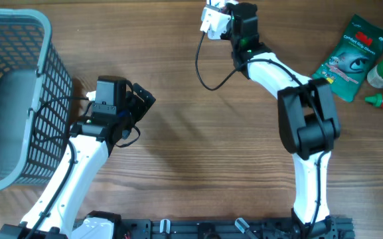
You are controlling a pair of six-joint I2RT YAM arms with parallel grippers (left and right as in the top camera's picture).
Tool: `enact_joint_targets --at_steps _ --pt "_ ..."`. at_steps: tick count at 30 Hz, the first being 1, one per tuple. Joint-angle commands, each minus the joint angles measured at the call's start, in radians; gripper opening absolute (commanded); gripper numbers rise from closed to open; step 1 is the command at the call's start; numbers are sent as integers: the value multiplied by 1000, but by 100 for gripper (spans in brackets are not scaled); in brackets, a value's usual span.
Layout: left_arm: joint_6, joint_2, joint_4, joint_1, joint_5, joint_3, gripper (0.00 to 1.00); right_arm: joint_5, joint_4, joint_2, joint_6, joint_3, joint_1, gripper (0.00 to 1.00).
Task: Scan the item barcode
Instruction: 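Hold the tissue pack's barcode in front of the white scanner, then carry the tissue pack right and set it beside the jar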
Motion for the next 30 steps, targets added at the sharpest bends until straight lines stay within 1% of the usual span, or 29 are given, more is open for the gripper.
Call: enact_joint_targets --at_steps 1,8,12,15,20,22,26,29,30 --pt "13 6 2 6 -14 -7 100 59 10 15 22 49 6 4" --pt "13 6 2 6 -14 -7 100 211 29 12 143 81 5 4" --pt "13 6 2 6 -14 -7 100 285 -15 -17 215 103 3 4" --pt "13 6 2 6 -14 -7 100 298 -100 -63 246 103 -4 4" --pt "13 6 2 6 -14 -7 100 329 -311 -161 388 103 -50 4" --pt "13 6 2 6 -14 -7 100 328 -410 -202 478 103 -81 4" --pt "13 6 2 6 -14 -7 100 328 -649 -287 758 103 -177 4" --pt "13 6 2 6 -14 -7 100 328 -830 -327 1025 103 -264 4" --pt "13 6 2 6 -13 -7 100 328 -874 -332 1084 103 -286 4"
